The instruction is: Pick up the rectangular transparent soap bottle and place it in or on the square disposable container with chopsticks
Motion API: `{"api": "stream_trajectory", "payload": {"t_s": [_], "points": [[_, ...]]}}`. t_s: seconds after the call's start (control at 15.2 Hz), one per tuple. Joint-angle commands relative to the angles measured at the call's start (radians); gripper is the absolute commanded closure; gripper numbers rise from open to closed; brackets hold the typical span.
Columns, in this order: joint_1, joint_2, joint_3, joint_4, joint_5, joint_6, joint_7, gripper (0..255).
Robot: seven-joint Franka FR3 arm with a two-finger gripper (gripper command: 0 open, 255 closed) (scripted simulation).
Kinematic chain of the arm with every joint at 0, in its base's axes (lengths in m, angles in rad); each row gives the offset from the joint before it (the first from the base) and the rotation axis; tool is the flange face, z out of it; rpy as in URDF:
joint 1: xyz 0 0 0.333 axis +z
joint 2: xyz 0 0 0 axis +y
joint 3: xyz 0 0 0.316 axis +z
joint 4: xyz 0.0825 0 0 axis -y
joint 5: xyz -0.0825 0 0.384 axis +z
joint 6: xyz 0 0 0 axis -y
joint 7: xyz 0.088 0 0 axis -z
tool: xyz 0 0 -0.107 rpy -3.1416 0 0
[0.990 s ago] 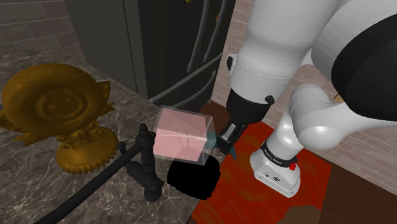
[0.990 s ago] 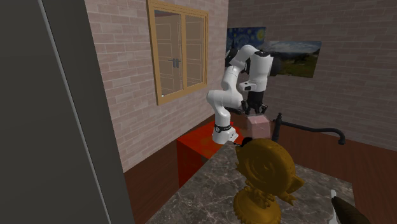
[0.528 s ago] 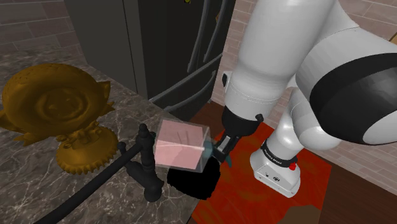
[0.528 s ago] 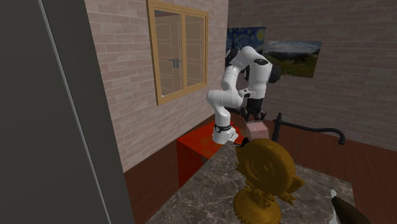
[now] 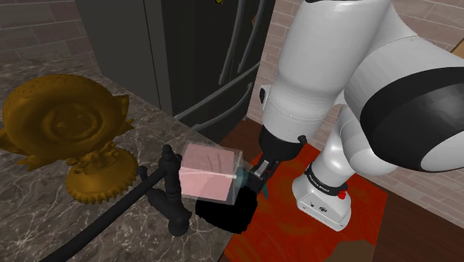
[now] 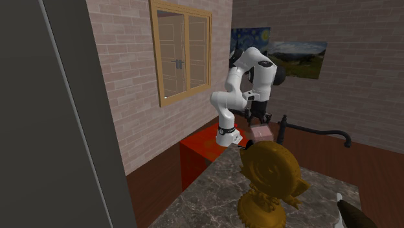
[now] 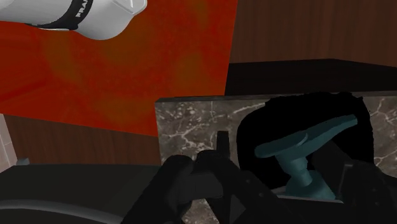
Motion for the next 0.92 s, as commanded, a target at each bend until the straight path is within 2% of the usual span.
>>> {"api": "stream_trajectory", "payload": {"t_s": [0.0,0.26,0.53,0.86], "points": [[0.0,0.0,0.0,0.0,0.0,0.0,0.0,0],[0.0,0.0,0.0,0.001,0.0,0.0,0.0,0],[-0.02,-0.006,-0.061,0.114,-0.057,-0.12,0.008,0],[-0.02,-0.006,-0.061,0.114,-0.057,-0.12,0.008,0]]}}
